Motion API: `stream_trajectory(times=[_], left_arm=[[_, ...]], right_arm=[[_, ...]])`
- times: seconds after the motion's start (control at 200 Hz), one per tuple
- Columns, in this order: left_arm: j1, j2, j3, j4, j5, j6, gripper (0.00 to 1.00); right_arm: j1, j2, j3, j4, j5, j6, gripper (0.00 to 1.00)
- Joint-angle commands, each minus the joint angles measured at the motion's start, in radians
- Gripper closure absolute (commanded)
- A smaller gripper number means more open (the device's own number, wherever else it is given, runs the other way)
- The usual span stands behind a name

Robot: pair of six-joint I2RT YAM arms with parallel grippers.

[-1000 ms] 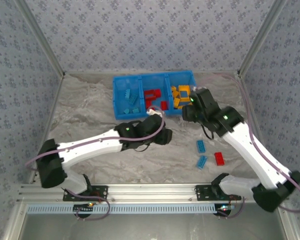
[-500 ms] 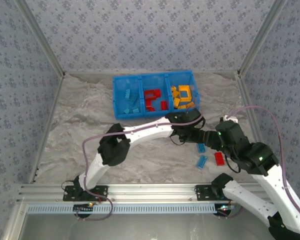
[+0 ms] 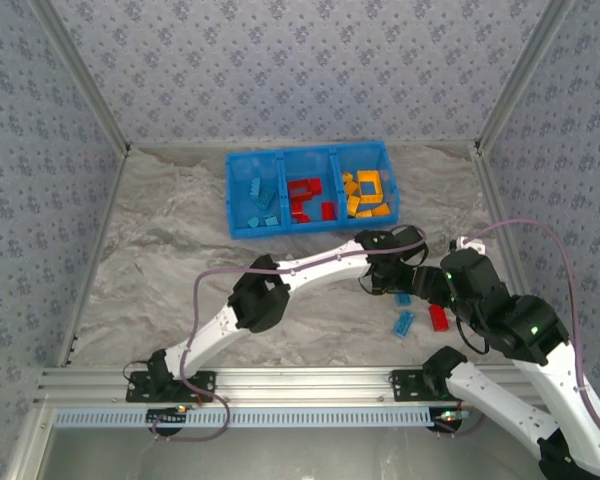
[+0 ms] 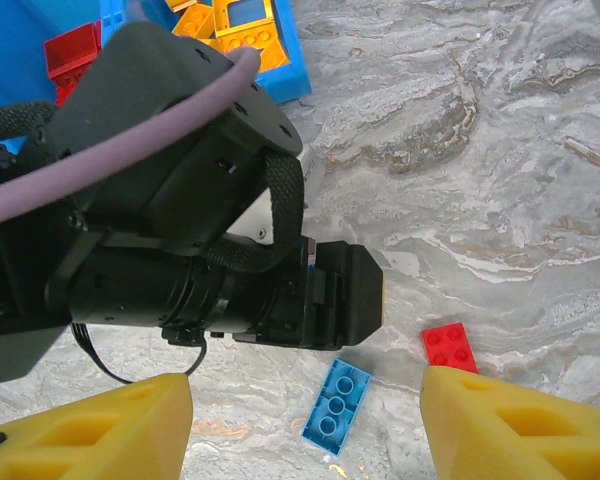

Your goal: Sort the legos into containers by color

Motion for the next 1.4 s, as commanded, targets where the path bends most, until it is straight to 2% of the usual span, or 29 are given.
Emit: stream_trajectory(times=[0.0, 0.39, 0.525, 0.68, 0.829, 0.984, 1.054, 1.239, 1.324, 1.394], left_arm=[[-0.010, 0.028, 0.055, -0.108, -0.051, -0.068, 0.29], [-0.023, 0.120, 0.179, -0.194, -0.092, -0.109, 0.37], [-0.019, 0.123, 0.178, -0.214, -0.100, -0.111, 0.50], [-0.009, 0.094, 0.153, -0.271, -0.151, -0.106, 0.59], [0.004, 0.004, 0.013, -0.254, -0.211, -0.082, 0.63], [0.028, -0.087, -0.115, -0.229, -0.258, -0.058, 0.78], [0.039, -0.166, -0.210, -0.187, -0.290, -0.056, 0.82], [0.088, -0.445, -0.498, -0.095, -0.369, -0.055, 0.83], [0.138, -0.578, -0.616, -0.082, -0.394, -0.037, 0.83], [0.193, -0.686, -0.711, -0.073, -0.398, -0.013, 0.83]], right_arm=[[0.009, -0.008, -0.010, -0.008, 0.018, 0.023, 0.36], [0.016, -0.011, -0.007, -0.014, 0.027, 0.030, 0.36], [0.018, -0.013, -0.005, -0.012, 0.032, 0.027, 0.36], [0.019, -0.012, -0.010, -0.005, 0.031, 0.024, 0.36], [0.019, -0.011, -0.024, 0.010, 0.026, 0.018, 0.35], [0.019, -0.015, -0.044, 0.051, -0.021, -0.002, 0.35], [0.019, -0.025, -0.056, 0.111, -0.101, -0.068, 0.35], [0.021, -0.038, -0.086, 0.311, -0.427, -0.205, 0.34], [0.036, -0.013, -0.103, 0.378, -0.497, -0.227, 0.34], [0.083, 0.024, -0.114, 0.427, -0.488, -0.237, 0.35]])
